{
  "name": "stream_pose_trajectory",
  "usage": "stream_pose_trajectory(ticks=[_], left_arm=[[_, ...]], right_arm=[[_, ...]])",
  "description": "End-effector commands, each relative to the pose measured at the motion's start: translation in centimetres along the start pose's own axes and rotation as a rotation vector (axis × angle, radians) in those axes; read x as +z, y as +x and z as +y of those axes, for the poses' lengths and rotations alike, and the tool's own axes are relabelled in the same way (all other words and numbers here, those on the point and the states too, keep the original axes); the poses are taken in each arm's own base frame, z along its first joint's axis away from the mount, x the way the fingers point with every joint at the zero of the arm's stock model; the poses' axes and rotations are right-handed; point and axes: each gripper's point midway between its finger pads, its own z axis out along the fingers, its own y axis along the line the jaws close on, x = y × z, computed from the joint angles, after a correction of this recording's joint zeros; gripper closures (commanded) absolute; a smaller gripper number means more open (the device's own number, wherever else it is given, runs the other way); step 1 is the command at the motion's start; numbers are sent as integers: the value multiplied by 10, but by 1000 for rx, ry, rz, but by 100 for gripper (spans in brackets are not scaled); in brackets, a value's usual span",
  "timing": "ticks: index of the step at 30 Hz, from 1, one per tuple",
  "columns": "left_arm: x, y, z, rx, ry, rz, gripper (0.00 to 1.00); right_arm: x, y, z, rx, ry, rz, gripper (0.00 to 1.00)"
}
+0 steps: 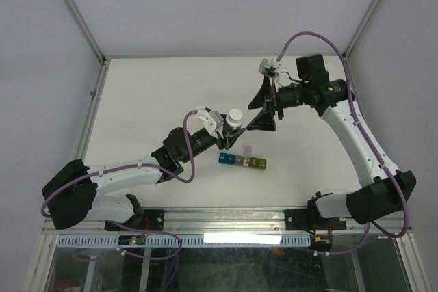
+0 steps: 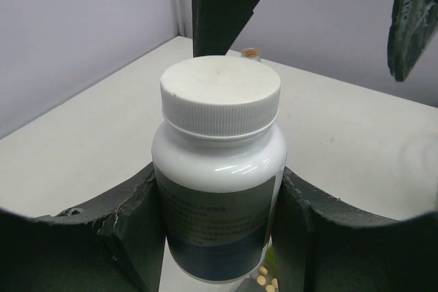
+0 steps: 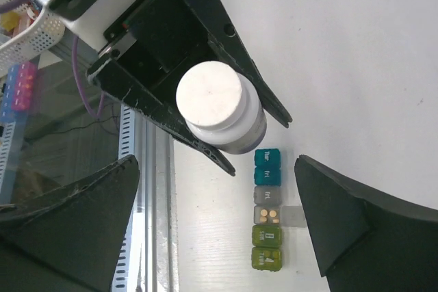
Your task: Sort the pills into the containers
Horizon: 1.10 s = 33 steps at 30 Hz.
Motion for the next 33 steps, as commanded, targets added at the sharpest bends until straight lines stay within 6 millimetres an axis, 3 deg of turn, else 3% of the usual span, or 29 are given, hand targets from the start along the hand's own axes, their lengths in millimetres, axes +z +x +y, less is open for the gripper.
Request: stream_pose_trajectory(ticks=[1, 5, 12, 18, 23, 33], left_arm=[[-11, -33, -19, -56, 100, -99, 100], [-24, -39, -36, -80, 201, -108, 100], [-53, -41, -74, -190, 620, -36, 100], [-57, -32, -86, -275, 764, 72, 100], [-53, -28, -89, -280, 793, 105, 100], [-51, -26, -90, -282, 813, 120, 100]], right_arm=[[-20, -15, 44, -203, -110, -50, 1], [-26, -13, 60, -419, -148, -64, 0], [-26, -12, 73, -714, -246, -98, 1], [-9, -11, 83, -692, -318, -55, 9], [8, -2, 78, -639, -311, 22, 18], [21, 6, 76, -580, -319, 75, 35]])
